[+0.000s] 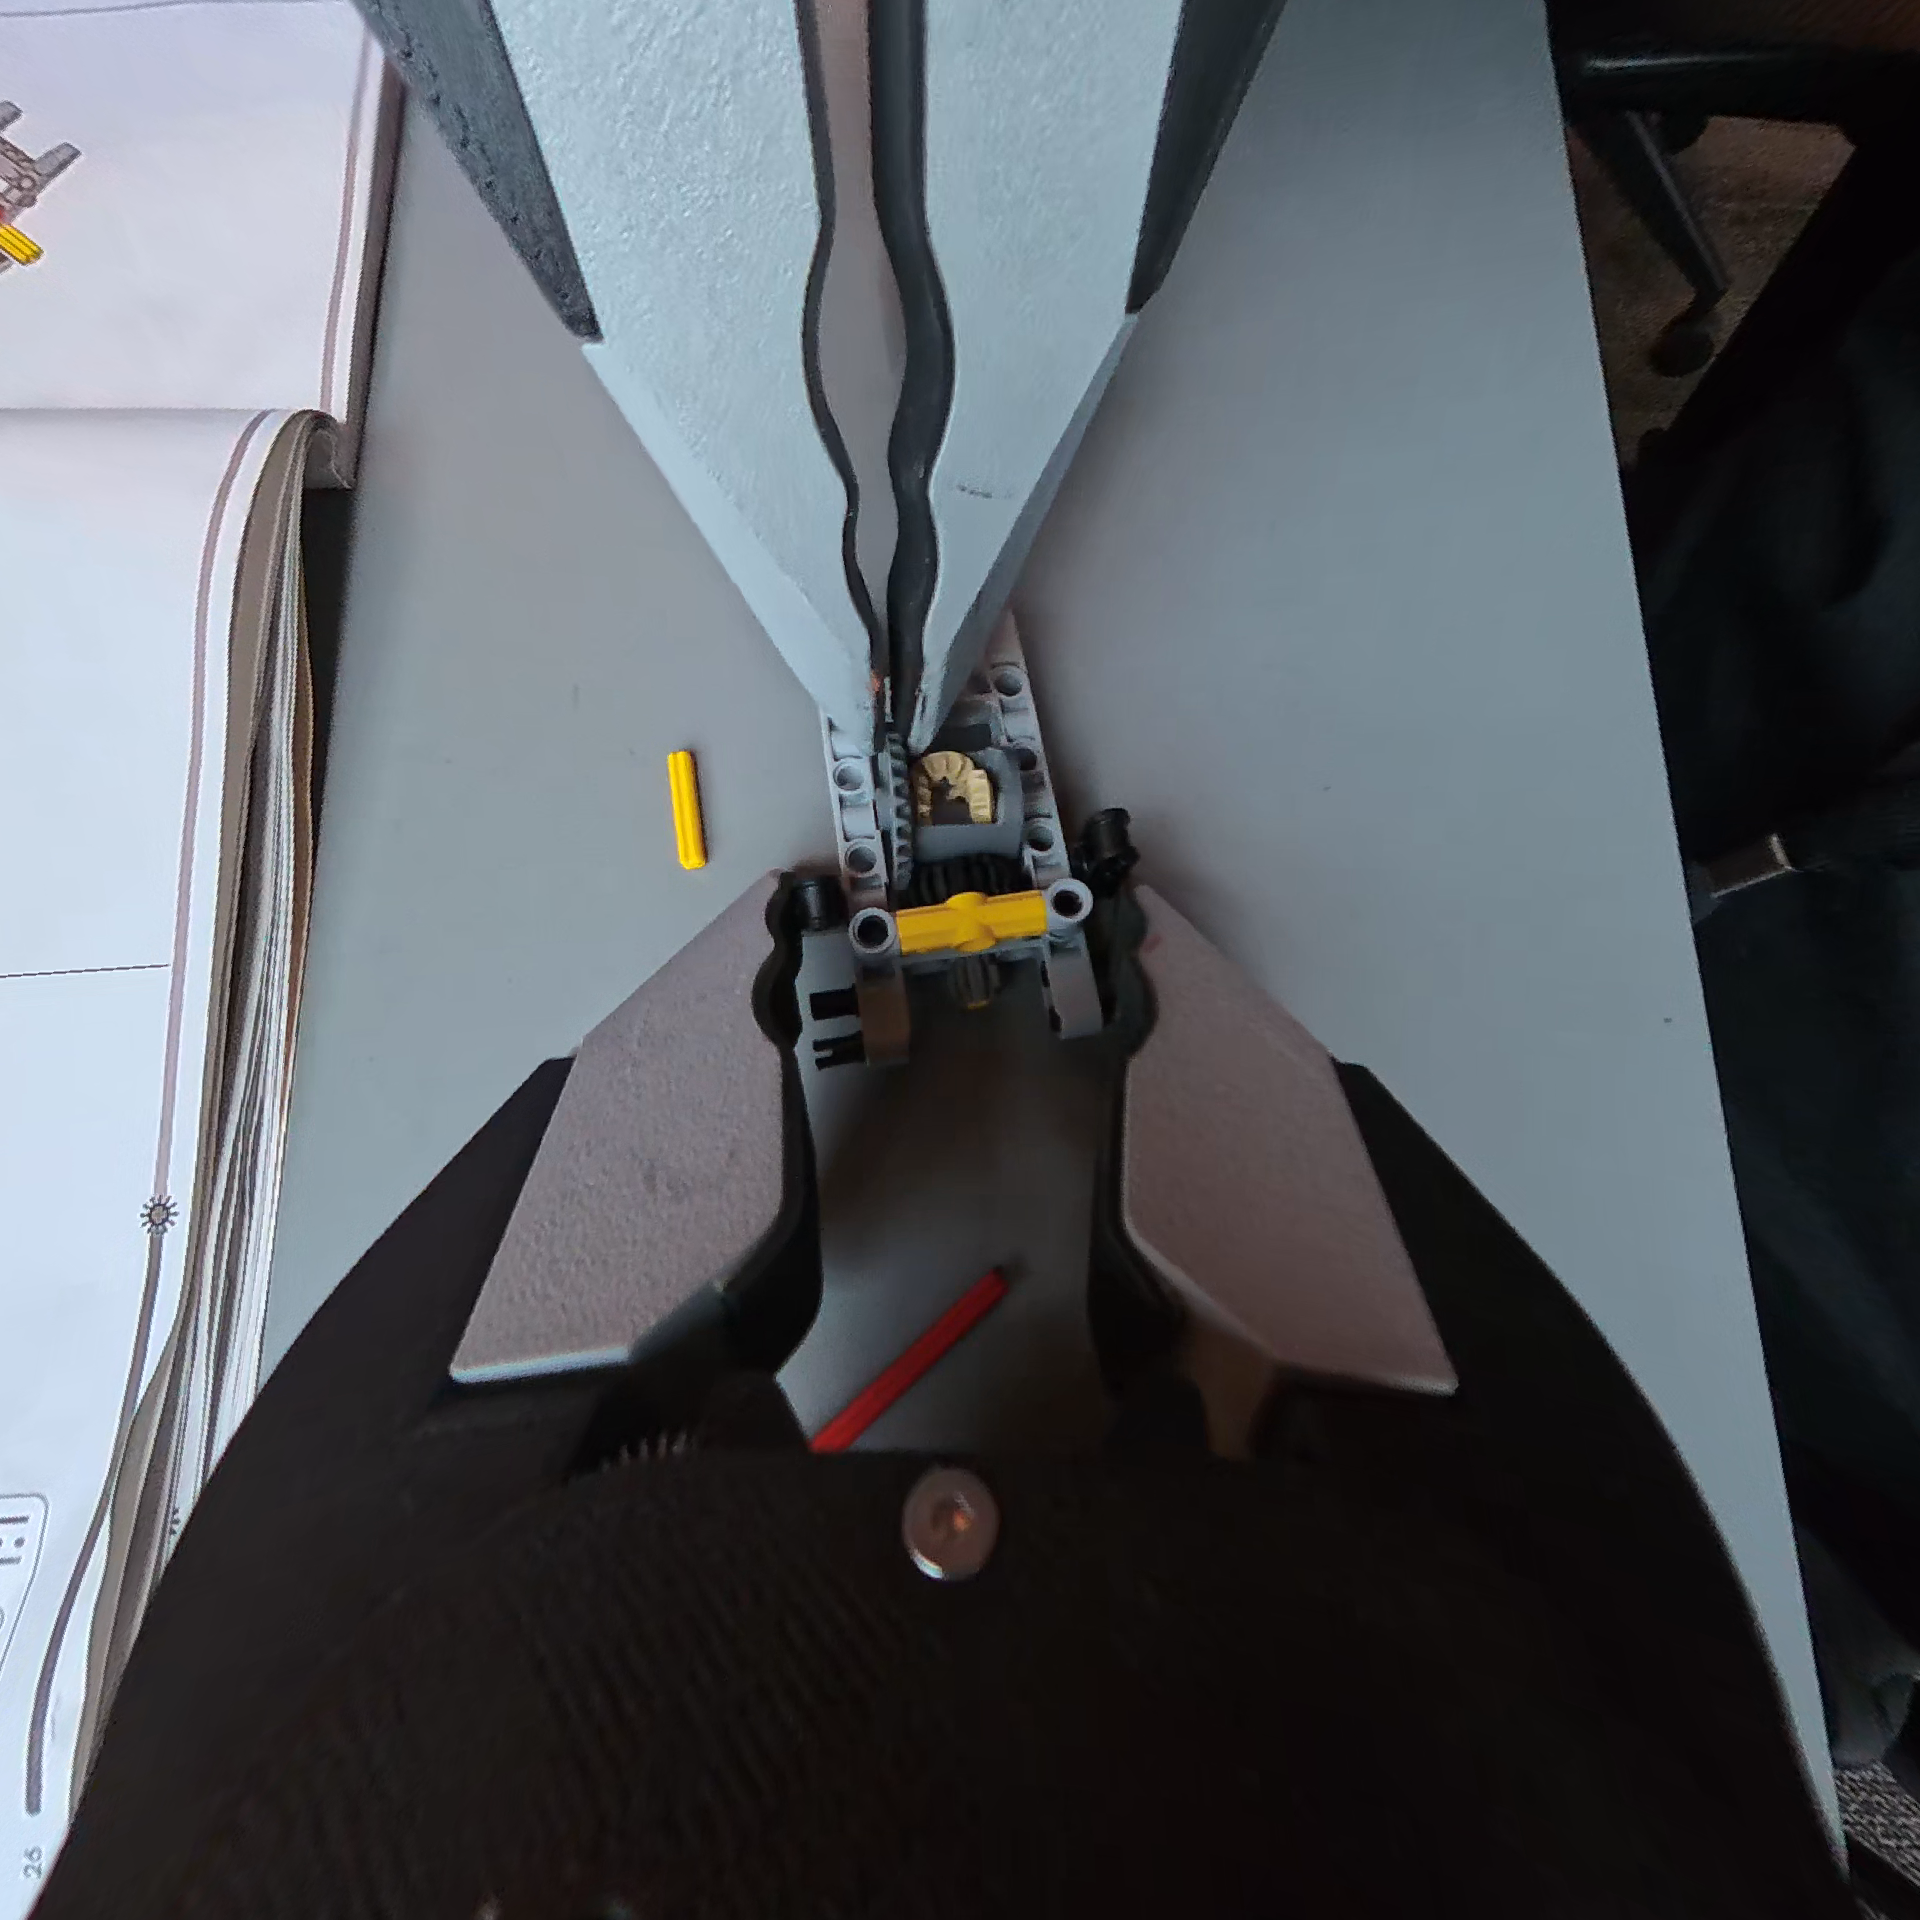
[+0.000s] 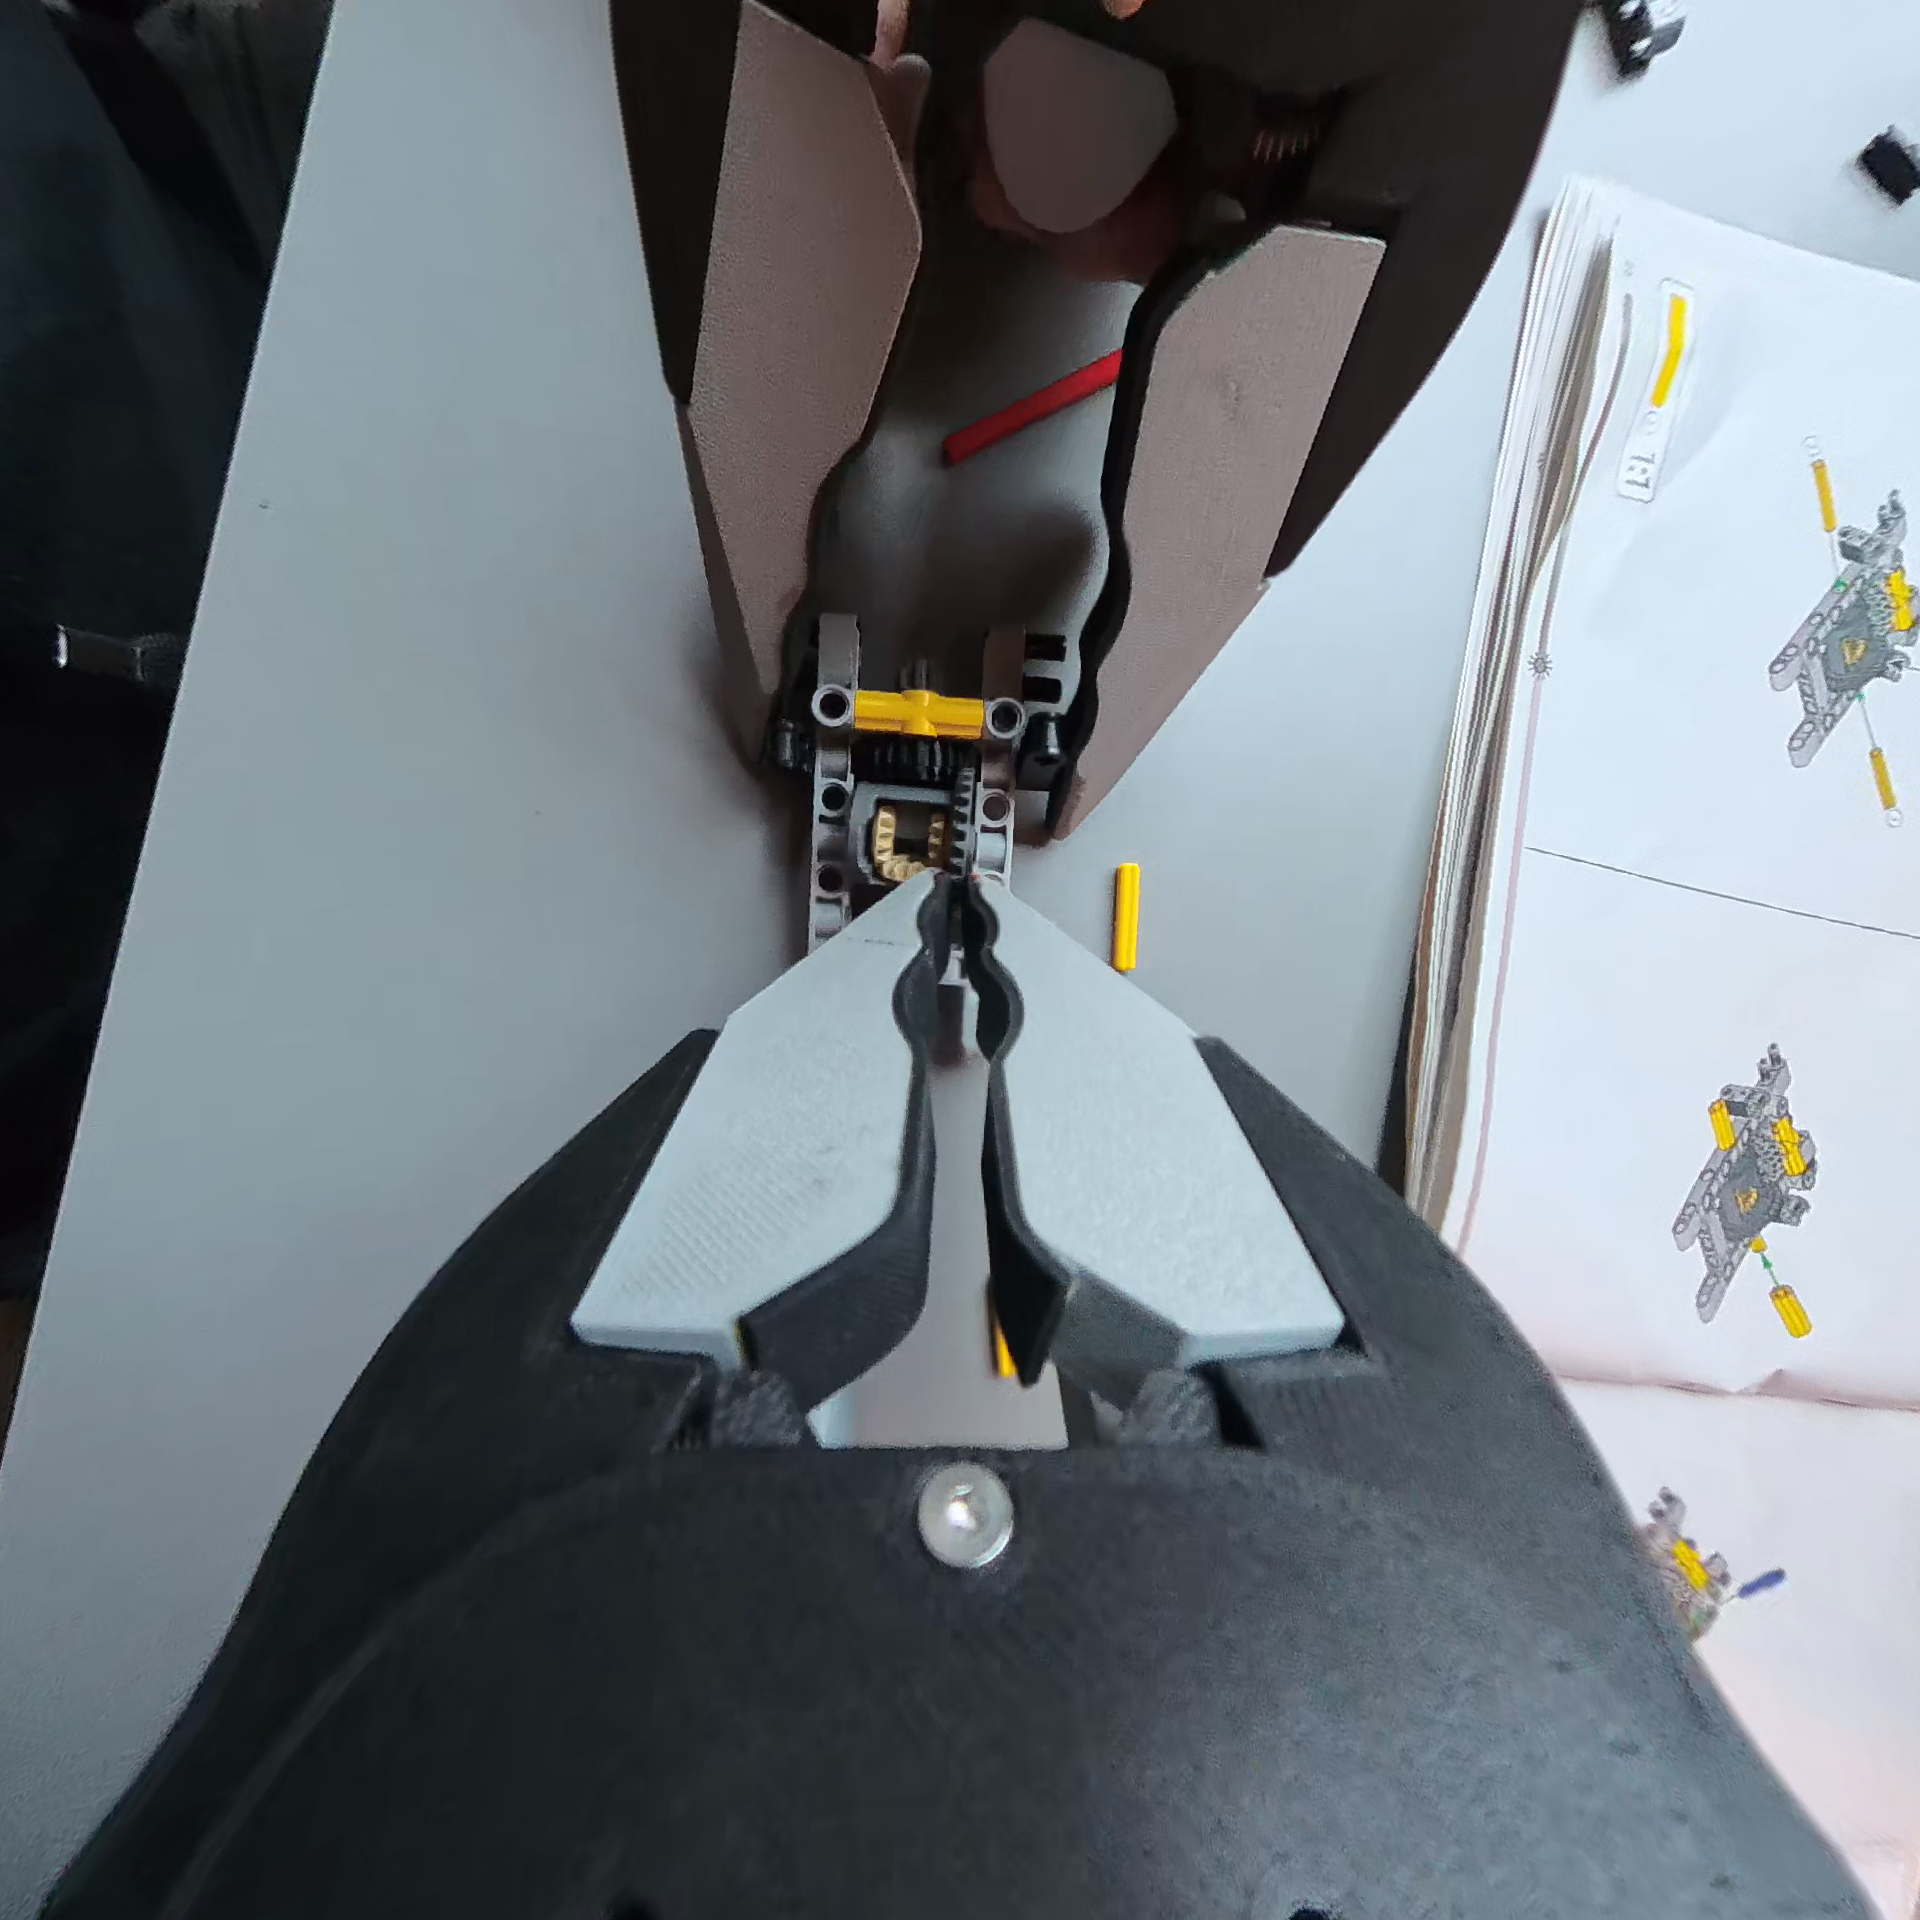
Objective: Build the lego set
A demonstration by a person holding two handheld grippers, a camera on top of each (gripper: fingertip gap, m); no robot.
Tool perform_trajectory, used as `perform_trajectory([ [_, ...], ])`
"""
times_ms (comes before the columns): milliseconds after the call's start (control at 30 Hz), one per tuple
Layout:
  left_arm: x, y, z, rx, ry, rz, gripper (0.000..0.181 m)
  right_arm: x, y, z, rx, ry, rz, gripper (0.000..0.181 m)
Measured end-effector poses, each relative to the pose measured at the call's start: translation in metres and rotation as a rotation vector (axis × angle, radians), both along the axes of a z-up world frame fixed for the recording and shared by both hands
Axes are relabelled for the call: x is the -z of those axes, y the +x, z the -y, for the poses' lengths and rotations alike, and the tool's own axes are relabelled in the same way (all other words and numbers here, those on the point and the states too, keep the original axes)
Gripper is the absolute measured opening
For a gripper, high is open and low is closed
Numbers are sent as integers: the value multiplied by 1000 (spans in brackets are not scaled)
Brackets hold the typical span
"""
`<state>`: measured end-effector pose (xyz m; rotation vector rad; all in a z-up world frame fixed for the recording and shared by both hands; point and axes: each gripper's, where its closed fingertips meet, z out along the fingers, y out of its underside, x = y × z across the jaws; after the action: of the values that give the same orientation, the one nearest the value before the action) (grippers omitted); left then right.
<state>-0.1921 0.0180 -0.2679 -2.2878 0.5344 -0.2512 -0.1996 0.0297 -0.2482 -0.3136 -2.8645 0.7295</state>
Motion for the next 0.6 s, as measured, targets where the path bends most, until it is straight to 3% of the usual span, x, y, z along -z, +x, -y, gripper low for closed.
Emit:
perform_trajectory([
  [600, -1, 0, 0, 1, 12, -17, 57, 2, 1, 0, -47, 143, 54, 0],
])
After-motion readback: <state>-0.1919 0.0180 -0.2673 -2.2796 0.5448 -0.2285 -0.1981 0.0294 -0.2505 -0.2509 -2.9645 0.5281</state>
